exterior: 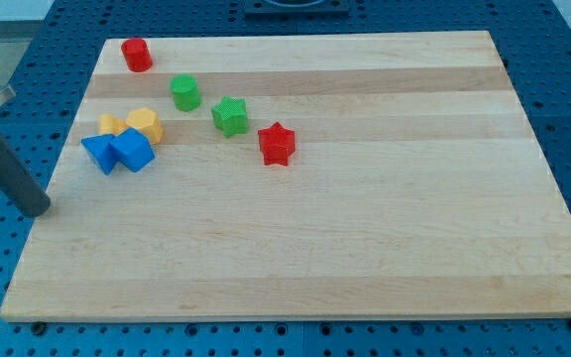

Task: Keep blue triangle at bottom right to red star

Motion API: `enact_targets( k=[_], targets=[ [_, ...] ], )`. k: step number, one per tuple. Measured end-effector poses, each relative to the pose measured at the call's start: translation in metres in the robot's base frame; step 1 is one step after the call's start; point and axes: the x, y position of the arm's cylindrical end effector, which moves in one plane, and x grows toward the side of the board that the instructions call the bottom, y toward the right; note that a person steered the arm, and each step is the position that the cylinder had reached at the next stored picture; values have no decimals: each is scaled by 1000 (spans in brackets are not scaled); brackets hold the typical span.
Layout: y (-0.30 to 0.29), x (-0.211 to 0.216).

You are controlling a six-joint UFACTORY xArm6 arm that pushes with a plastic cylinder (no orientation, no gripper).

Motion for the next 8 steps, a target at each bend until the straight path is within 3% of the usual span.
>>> enact_targets(
  k=[1,2,3,4,6,8],
  targets=[
    [0,-38],
    [-1,-124],
    [11,-133],
    [58,-63],
    [91,-24],
    [224,25]
  ],
)
